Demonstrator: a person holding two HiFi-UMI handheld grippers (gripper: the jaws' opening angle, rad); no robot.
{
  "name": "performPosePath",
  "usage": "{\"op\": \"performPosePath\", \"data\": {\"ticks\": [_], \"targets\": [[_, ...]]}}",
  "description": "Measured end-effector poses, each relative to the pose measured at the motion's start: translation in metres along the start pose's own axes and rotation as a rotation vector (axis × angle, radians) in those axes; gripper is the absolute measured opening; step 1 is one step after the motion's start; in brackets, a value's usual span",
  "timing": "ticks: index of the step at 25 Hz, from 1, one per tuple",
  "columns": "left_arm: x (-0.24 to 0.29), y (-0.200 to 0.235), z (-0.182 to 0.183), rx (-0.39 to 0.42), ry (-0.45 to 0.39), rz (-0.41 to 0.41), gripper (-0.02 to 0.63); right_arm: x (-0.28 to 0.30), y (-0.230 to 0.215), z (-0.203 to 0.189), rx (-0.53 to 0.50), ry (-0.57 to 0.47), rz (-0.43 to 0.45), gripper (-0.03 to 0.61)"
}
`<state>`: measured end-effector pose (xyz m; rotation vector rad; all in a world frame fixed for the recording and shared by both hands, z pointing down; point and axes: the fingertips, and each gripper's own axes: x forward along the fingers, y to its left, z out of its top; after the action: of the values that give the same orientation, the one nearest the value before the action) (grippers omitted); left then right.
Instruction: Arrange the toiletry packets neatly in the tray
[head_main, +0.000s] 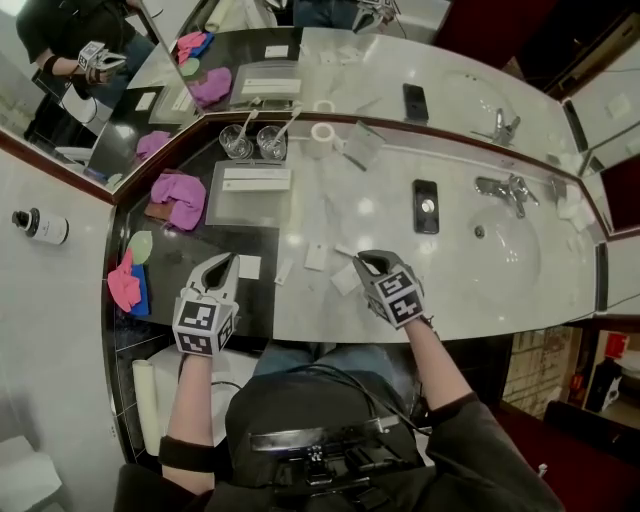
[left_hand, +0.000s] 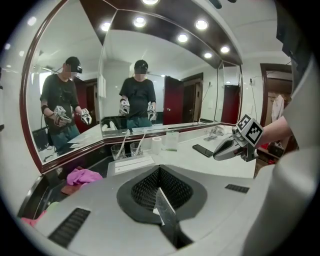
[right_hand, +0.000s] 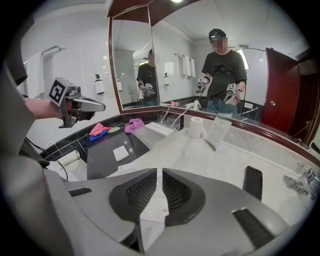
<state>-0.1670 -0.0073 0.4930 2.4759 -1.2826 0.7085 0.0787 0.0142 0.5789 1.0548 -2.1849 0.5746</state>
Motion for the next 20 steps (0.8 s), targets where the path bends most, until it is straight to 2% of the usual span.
{"op": "performPosePath", "data": {"ticks": [4, 6, 7, 8, 9, 12, 15, 20], "targets": [[0.004, -0.004, -0.005, -0.012, 0.020, -0.012, 0.002, 0.008, 0.011, -0.033, 0.006, 0.106, 0.035, 0.180], [0.009, -0.004, -0.003, -0.008, 0.027, 0.002, 0.002, 0.018, 0.015, -0.053, 0.000, 0.159, 0.064, 0.266], [0.012, -0.005, -0.001, -0.002, 0.035, 0.013, 0.002, 0.025, 0.017, -0.064, 0.001, 0.183, 0.080, 0.348], [0.013, -0.006, 0.001, -0.001, 0.044, 0.025, 0.002, 0.030, 0.019, -0.075, 0.002, 0.206, 0.094, 0.396], [0.013, -0.008, 0.002, -0.004, 0.051, 0.036, 0.002, 0.035, 0.021, -0.086, 0.001, 0.228, 0.106, 0.418], [0.016, -0.008, 0.006, -0.009, 0.059, 0.055, 0.002, 0.055, 0.018, -0.107, -0.019, 0.288, 0.105, 0.459], [0.018, -0.004, 0.003, -0.003, 0.076, 0.037, 0.002, 0.069, 0.026, -0.130, -0.001, 0.357, 0.088, 0.466], [0.024, 0.011, 0.010, 0.012, 0.044, -0.013, 0.002, 0.085, 0.023, -0.150, 0.025, 0.430, 0.020, 0.465]]}}
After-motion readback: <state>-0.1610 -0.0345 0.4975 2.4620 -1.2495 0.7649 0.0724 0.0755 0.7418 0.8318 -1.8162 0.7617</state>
